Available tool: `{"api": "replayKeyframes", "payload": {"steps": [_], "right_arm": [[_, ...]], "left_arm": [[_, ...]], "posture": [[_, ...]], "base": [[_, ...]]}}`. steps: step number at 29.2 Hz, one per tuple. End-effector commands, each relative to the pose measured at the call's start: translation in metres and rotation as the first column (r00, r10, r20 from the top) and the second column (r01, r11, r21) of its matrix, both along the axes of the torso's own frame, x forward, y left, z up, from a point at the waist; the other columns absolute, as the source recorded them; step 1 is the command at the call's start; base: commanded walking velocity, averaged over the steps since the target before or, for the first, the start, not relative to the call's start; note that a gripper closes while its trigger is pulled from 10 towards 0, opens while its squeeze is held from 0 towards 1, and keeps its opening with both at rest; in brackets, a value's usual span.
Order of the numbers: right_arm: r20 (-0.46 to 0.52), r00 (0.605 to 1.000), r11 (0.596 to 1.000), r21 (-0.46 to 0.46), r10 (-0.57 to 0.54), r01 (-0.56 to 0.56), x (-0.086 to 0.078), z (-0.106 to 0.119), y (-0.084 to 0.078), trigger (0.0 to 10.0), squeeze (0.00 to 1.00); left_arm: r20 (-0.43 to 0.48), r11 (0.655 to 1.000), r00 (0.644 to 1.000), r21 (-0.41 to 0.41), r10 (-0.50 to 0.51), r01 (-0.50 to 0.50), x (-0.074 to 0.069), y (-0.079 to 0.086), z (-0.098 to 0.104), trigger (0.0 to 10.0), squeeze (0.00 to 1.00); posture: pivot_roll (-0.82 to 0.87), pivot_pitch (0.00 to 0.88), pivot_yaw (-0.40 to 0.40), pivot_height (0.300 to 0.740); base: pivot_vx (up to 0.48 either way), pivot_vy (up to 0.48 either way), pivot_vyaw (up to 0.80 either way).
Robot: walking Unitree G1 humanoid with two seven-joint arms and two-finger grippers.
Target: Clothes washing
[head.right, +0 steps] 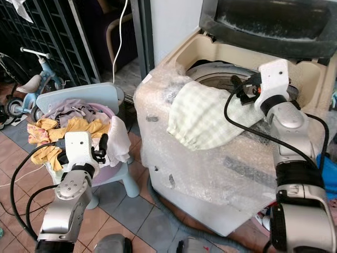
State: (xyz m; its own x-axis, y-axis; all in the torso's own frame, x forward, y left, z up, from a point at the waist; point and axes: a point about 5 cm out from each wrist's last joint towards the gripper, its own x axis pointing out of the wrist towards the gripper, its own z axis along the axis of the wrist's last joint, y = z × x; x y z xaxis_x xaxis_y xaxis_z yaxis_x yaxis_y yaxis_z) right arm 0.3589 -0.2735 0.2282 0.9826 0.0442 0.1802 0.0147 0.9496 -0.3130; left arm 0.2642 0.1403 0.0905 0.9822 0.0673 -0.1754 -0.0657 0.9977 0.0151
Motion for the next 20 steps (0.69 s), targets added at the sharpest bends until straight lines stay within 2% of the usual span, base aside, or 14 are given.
{"api": "replayKeyframes", "payload": {"steps": [1, 3, 4, 5, 6, 7, 9, 11, 14, 15, 17, 18, 19, 20], "right_arm": [[0.058, 0.998, 0.999, -0.001, -0.035, 0.035, 0.000, 0.014, -0.006, 10.0, 0.55], [0.084, 0.993, 0.996, -0.006, -0.085, 0.086, -0.001, 0.020, -0.014, 10.0, 0.53], [0.067, 0.995, 0.997, -0.035, -0.068, 0.070, -0.002, 0.021, -0.017, 10.0, 0.44], [0.049, 0.999, 0.998, -0.063, -0.022, 0.025, -0.004, 0.022, -0.018, 10.0, 0.29], [-0.047, 0.992, 0.990, -0.074, 0.118, -0.121, -0.008, 0.020, -0.019, 10.0, 0.00], [-0.081, 0.983, 0.983, -0.068, 0.164, -0.169, -0.010, 0.018, -0.019, 10.0, 0.00], [-0.173, 0.935, 0.936, -0.119, 0.308, -0.331, -0.024, 0.014, -0.020, 10.0, 0.00], [-0.321, 0.847, 0.872, -0.108, 0.424, -0.478, -0.047, 0.007, -0.033, 10.0, 0.00], [-0.394, 0.797, 0.851, -0.066, 0.458, -0.522, -0.062, 0.004, -0.045, 10.0, 0.00], [-0.394, 0.797, 0.851, -0.066, 0.458, -0.522, -0.062, 0.004, -0.045, 10.0, 0.00], [-0.448, 0.758, 0.834, -0.047, 0.474, -0.549, -0.069, 0.002, -0.051, 10.0, 0.00], [-0.476, 0.724, 0.821, -0.007, 0.500, -0.571, -0.075, 0.000, -0.054, 10.0, 0.00], [-0.509, 0.667, 0.792, 0.047, 0.544, -0.609, -0.086, -0.002, -0.056, 10.0, 0.00], [-0.520, 0.645, 0.779, 0.066, 0.560, -0.624, -0.090, -0.003, -0.056, 10.0, 0.00]], "left_arm": [[-0.005, 1.000, 1.000, 0.017, 0.016, -0.016, 0.001, 0.003, 0.001, 10.0, 0.00], [-0.005, 1.000, 1.000, 0.016, 0.014, -0.014, 0.001, 0.003, 0.000, 10.0, 0.00], [-0.004, 1.000, 1.000, 0.016, 0.013, -0.013, 0.001, 0.002, 0.000, 10.0, 0.00], [-0.003, 1.000, 1.000, 0.016, 0.013, -0.013, 0.001, 0.002, 0.001, 10.0, 0.00], [-0.002, 1.000, 1.000, 0.015, 0.014, -0.014, 0.000, 0.002, 0.001, 10.0, 0.00], [-0.002, 1.000, 1.000, 0.014, 0.015, -0.015, 0.000, 0.003, 0.001, 10.0, 0.00], [-0.004, 1.000, 1.000, 0.012, 0.015, -0.015, 0.000, 0.003, 0.000, 10.0, 0.00], [-0.007, 1.000, 1.000, 0.007, 0.008, -0.008, 0.001, 0.003, 0.000, 10.0, 0.00], [-0.005, 1.000, 1.000, 0.006, 0.004, -0.004, 0.001, 0.002, 0.000, 10.0, 0.00], [-0.005, 1.000, 1.000, 0.006, 0.004, -0.004, 0.001, 0.002, 0.000, 10.0, 0.00], [-0.004, 1.000, 1.000, 0.006, 0.002, -0.002, 0.002, 0.002, 0.000, 10.0, 0.00], [-0.002, 1.000, 1.000, 0.006, 0.002, -0.002, 0.002, 0.002, 0.000, 10.0, 0.00], [-0.001, 1.000, 1.000, 0.005, 0.001, -0.001, 0.003, 0.002, 0.000, 10.0, 0.00], [-0.001, 1.000, 1.000, 0.004, 0.001, 0.000, 0.003, 0.002, 0.000, 10.0, 0.00]], "posture": [[0.01, 0.041, 0.030, 0.740], [0.01, 0.042, 0.029, 0.740], [0.01, 0.043, 0.028, 0.740], [0.01, 0.045, 0.029, 0.740], [0.01, 0.045, 0.030, 0.740], [0.01, 0.045, 0.030, 0.740], [0.00, 0.046, 0.030, 0.740], [-0.01, 0.046, 0.028, 0.740], [-0.02, 0.046, 0.030, 0.740], [-0.02, 0.046, 0.030, 0.740], [-0.02, 0.046, 0.031, 0.740], [-0.03, 0.045, 0.032, 0.740], [-0.03, 0.046, 0.034, 0.740], [-0.03, 0.045, 0.033, 0.740]], "base": [[0.000, 0.000, 0.00], [0.000, 0.000, 0.00], [0.000, 0.000, 0.00], [0.000, 0.000, 0.00], [0.000, 0.000, 0.00], [0.000, 0.000, 0.00], [0.000, 0.000, 0.00], [0.000, 0.000, 0.00], [0.000, 0.000, 0.00], [0.000, 0.000, 0.00], [0.000, 0.000, 0.00], [0.000, 0.000, 0.00], [0.000, 0.000, 0.00], [0.000, 0.000, 0.00]]}}
